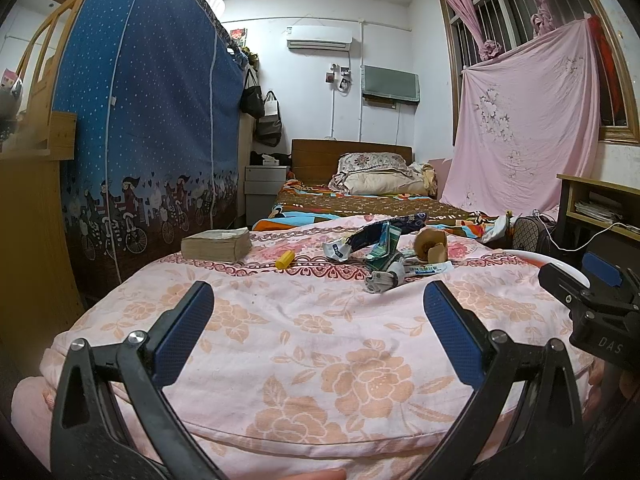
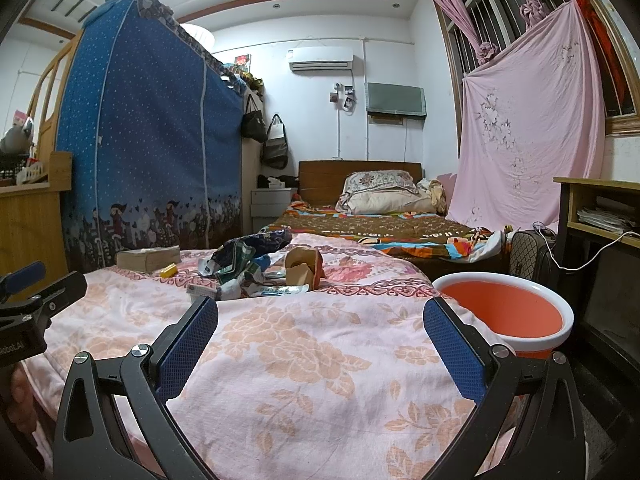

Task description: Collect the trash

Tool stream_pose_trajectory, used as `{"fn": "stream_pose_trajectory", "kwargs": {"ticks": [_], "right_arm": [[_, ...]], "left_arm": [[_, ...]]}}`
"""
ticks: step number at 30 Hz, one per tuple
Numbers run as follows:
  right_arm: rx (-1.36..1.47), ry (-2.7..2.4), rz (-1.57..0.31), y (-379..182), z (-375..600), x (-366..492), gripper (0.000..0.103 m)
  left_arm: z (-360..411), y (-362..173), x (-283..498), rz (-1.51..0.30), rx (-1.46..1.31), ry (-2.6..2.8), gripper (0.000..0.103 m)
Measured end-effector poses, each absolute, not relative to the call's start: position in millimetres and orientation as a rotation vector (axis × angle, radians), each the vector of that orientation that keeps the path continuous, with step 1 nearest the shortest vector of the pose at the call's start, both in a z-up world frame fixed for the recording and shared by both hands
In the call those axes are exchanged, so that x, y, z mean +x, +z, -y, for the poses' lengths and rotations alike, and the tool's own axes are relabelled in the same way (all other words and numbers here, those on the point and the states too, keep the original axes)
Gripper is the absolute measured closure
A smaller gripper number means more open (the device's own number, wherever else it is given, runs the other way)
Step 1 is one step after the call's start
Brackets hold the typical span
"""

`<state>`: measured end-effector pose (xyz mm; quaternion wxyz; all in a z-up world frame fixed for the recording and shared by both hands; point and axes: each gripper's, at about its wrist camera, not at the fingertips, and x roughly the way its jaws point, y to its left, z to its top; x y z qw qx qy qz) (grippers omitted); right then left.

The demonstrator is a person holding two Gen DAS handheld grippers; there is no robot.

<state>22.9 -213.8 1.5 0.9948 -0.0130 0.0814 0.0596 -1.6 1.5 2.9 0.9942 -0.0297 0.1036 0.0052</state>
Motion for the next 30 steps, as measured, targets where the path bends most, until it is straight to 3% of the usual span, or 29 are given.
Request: {"fn": "stream_pose_trajectory", "kwargs": {"ticks": [30], "right_arm": [[-0.026, 0.120, -0.166, 1.1, 214.2, 22.7, 0.000]], "left_arm": [[2.0, 3.5, -2.3, -0.206, -0.055, 0.010, 0.012]]}}
